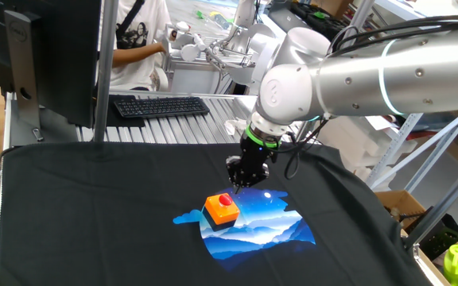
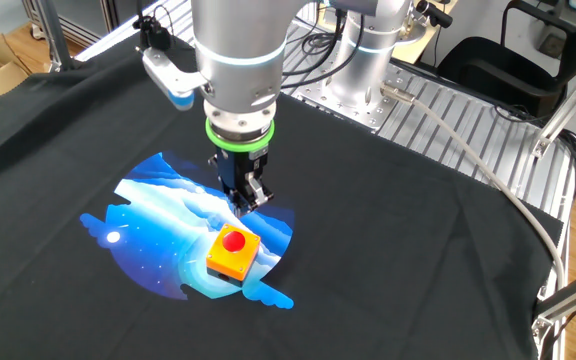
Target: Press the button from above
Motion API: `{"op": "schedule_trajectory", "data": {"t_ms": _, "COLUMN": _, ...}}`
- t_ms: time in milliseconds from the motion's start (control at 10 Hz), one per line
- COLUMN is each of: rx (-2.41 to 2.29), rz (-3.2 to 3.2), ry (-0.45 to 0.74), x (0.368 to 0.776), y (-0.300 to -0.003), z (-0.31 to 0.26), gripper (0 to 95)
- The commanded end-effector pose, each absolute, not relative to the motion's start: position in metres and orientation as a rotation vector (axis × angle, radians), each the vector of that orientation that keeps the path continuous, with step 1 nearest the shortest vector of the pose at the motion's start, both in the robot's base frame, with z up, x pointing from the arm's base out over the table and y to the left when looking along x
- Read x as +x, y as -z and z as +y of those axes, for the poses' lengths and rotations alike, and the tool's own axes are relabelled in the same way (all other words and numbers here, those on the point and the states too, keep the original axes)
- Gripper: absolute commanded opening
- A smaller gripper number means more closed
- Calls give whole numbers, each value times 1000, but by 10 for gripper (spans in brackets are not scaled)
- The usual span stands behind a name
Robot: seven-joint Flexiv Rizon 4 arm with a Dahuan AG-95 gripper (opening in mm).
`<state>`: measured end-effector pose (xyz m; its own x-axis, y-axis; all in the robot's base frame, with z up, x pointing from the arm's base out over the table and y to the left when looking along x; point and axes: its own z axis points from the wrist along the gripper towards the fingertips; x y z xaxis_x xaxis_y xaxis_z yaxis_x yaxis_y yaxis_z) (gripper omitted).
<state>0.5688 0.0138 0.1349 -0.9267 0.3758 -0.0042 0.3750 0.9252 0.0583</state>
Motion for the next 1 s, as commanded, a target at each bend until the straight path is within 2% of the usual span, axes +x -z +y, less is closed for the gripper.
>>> {"op": "schedule_trajectory", "data": {"t_ms": 100, "rx": 598, "rz": 3072, "ry": -94, "x": 568, "y": -135, "z": 14, "gripper": 0}}
{"op": "schedule_trajectory", "data": {"t_ms": 1000, "rx": 592, "rz": 3097, "ry": -56, "x": 567, "y": -135, "z": 14, "gripper": 0}}
